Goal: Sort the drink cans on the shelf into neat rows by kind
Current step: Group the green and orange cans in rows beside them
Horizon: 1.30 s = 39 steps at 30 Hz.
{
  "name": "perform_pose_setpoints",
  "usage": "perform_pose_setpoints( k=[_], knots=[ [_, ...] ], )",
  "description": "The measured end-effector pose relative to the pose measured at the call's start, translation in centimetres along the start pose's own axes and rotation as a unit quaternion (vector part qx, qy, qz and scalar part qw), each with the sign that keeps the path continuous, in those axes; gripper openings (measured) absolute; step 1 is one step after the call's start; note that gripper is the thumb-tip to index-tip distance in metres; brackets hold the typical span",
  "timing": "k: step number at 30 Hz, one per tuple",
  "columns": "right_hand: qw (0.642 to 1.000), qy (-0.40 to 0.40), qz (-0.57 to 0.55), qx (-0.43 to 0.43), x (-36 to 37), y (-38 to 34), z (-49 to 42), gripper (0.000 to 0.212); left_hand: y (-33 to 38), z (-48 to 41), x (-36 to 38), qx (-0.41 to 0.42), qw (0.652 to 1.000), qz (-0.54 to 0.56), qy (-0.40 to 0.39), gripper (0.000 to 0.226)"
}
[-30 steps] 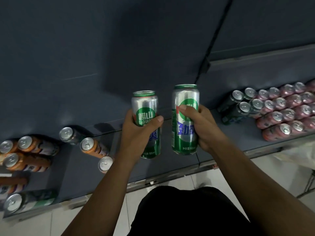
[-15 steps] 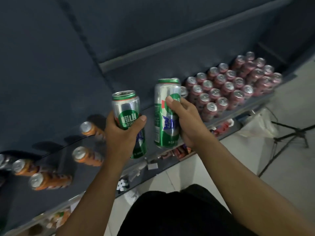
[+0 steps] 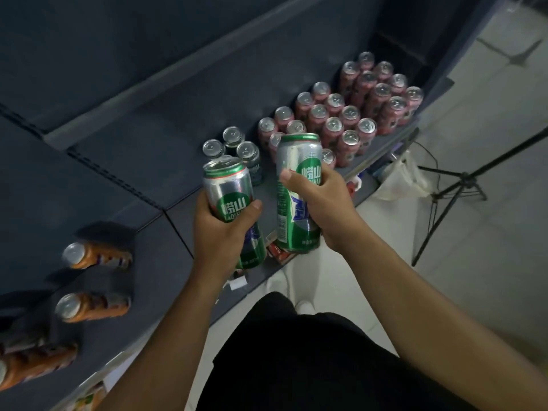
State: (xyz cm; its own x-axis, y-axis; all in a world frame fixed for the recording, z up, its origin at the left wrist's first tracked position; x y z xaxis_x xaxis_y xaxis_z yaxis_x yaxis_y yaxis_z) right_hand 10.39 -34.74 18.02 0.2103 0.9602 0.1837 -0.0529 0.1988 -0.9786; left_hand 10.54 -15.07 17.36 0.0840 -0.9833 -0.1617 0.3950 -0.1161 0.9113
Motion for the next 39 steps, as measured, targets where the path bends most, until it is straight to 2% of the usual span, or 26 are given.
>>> perform_pose_setpoints(
  k=[10,15,19,22,25,27,30,35,39],
  knots=[
    [0.988,-0.077,0.129,-0.026,2.2,3.5,-9.1,0.016,-2.9,-9.3,0.7,-0.055,0.998,0.000,0.005,0.050],
    [0.977,-0.064,0.201,-0.018,2.5,7.3,-13.2,0.045,-4.5,-13.4,0.4,-0.079,0.996,-0.020,0.027,0.054],
    [0.965,-0.064,0.253,0.022,2.0,9.8,-14.7,0.071,-7.1,-14.7,1.0,-0.104,0.994,-0.031,0.012,0.066],
    [0.953,-0.073,0.291,0.033,2.3,11.1,-15.5,0.070,-8.7,-15.6,1.4,-0.104,0.994,-0.034,0.015,0.077],
    [0.948,-0.099,0.297,0.053,3.0,12.4,-16.4,0.067,-10.1,-16.5,1.6,-0.077,0.995,-0.050,0.035,0.060],
    [0.946,-0.119,0.296,0.054,3.3,13.4,-17.0,0.065,-11.2,-16.9,1.9,-0.079,0.992,-0.072,0.060,0.058],
    [0.943,-0.139,0.299,0.045,3.4,14.8,-17.6,0.065,-13.2,-17.4,2.4,-0.110,0.986,-0.083,0.091,0.062],
    [0.938,-0.143,0.307,0.075,2.8,17.7,-17.8,0.078,-15.0,-18.4,3.2,-0.167,0.979,-0.037,0.111,0.061],
    [0.933,-0.141,0.320,0.082,2.3,18.9,-18.0,0.075,-15.4,-18.4,3.9,-0.200,0.970,-0.009,0.137,0.065]
  ],
)
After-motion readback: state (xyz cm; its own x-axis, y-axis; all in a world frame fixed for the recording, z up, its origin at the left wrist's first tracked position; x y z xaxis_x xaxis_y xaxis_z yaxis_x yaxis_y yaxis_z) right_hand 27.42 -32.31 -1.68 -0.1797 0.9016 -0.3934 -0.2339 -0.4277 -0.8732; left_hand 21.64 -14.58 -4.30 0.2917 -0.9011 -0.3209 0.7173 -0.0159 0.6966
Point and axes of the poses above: each hand's wrist, its own z-axis away from the middle knuckle, its own x-axis out of the palm, y = z × x, the point moved 8 cm from there along -z, towards the middle knuckle, and after that the axes turned 13 degrees about -x, right-handed, at the moved point
